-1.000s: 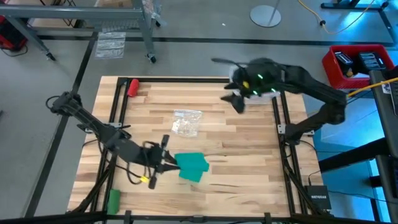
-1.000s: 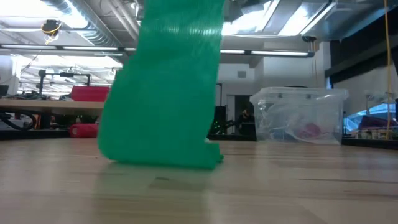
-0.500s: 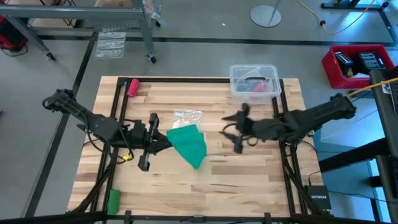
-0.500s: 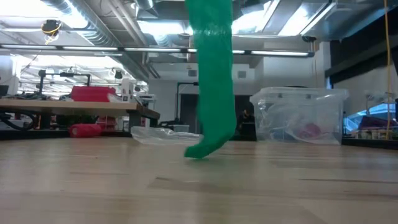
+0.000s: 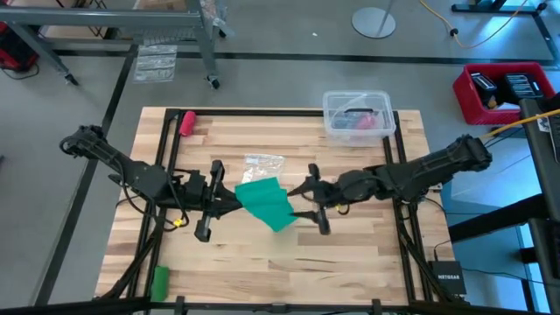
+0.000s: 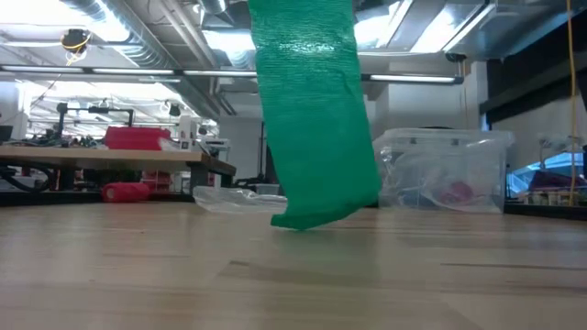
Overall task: Roll bandage
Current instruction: Roll the green bandage
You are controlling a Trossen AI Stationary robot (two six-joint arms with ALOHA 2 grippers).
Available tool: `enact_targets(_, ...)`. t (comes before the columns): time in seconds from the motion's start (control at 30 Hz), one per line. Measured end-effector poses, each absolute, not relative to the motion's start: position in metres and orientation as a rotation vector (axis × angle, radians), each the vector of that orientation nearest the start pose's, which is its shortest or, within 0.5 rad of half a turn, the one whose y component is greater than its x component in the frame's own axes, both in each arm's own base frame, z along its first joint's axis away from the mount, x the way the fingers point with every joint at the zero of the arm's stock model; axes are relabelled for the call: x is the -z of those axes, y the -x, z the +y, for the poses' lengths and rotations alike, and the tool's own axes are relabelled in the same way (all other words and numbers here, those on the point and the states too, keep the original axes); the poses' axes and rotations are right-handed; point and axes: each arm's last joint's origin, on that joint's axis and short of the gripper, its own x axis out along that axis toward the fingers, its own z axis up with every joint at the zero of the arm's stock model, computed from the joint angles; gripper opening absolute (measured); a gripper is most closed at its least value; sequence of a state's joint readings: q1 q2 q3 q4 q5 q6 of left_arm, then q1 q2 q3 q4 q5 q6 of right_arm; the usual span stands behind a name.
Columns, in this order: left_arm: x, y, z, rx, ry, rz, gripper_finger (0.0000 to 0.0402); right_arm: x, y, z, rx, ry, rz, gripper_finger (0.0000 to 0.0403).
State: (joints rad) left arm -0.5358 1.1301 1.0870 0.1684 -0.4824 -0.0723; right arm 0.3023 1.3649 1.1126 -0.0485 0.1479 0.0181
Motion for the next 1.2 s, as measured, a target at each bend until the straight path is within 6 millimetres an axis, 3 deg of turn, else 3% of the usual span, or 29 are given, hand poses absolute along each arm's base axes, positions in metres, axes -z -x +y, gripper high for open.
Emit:
enact_targets(0.13,-0.403,-0.22,-0.115,0.057,0.134,-0.108,0.0017,-0.317,-0.31,0.092,-0.179,0.058,0.316,0.0237)
enact_targets(0.23,-0.403,-0.22,-0.115,0.057,0.134,-0.108,0.0017,-0.316,-0.315,0.095,-0.201,0.084,0.281,0.0199)
enact_targets(0.5,-0.405,-0.219,-0.115,0.061,0.18,-0.123,0.0017,-0.311,-0.316,0.088,-0.085,0.195,0.317,0.0019)
enact_targets(0.77,-0.406,-0.216,-0.123,0.139,0.208,-0.124,0.0017,-0.323,-0.305,0.072,0.232,0.363,0.333,0.0005)
enact_targets(1.03,-0.405,-0.208,-0.135,0.201,0.218,-0.114,0.0017,-0.354,-0.273,0.034,0.446,0.403,0.333,0.0003)
enact_targets(1.2,-0.406,-0.204,-0.141,0.229,0.174,-0.12,0.0017,-0.363,-0.253,0.012,0.536,0.407,0.378,0.0002)
